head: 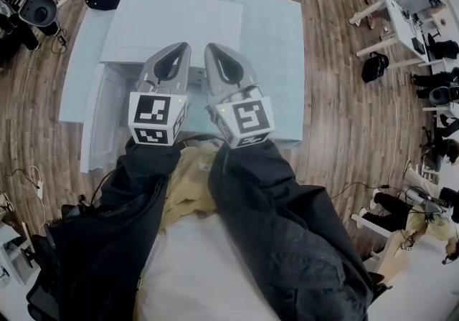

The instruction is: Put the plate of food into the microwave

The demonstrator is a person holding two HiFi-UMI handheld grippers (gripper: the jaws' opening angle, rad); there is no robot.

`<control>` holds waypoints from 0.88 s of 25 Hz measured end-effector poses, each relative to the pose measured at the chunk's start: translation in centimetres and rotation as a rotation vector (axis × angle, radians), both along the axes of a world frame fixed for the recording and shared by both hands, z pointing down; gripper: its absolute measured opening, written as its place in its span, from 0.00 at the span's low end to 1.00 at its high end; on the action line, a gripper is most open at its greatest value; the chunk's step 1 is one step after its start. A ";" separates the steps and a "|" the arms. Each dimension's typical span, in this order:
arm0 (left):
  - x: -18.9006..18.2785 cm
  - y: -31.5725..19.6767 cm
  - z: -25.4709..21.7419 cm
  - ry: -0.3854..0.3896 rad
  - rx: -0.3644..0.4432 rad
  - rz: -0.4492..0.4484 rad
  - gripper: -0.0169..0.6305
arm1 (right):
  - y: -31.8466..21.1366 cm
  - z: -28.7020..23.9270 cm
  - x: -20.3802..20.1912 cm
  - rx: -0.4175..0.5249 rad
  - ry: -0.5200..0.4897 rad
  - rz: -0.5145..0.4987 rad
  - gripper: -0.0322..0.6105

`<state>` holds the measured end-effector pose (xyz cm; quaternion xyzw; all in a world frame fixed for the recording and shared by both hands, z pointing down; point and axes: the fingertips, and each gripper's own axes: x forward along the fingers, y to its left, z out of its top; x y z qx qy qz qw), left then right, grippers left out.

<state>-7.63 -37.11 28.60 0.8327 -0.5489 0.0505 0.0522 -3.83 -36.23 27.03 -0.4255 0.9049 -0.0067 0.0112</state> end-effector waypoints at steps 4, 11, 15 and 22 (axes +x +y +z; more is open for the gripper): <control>-0.1 -0.1 0.1 -0.004 -0.003 -0.012 0.03 | -0.1 0.0 -0.1 0.004 0.003 -0.008 0.04; 0.1 0.0 0.4 0.008 -0.014 -0.016 0.03 | -0.1 0.3 0.5 -0.002 0.016 0.002 0.04; -0.1 0.0 0.5 0.013 -0.022 -0.020 0.03 | -0.1 0.3 0.4 -0.001 0.022 -0.001 0.04; 0.3 0.0 1.0 0.004 -0.027 -0.020 0.03 | 0.0 0.6 0.7 -0.004 0.024 -0.001 0.04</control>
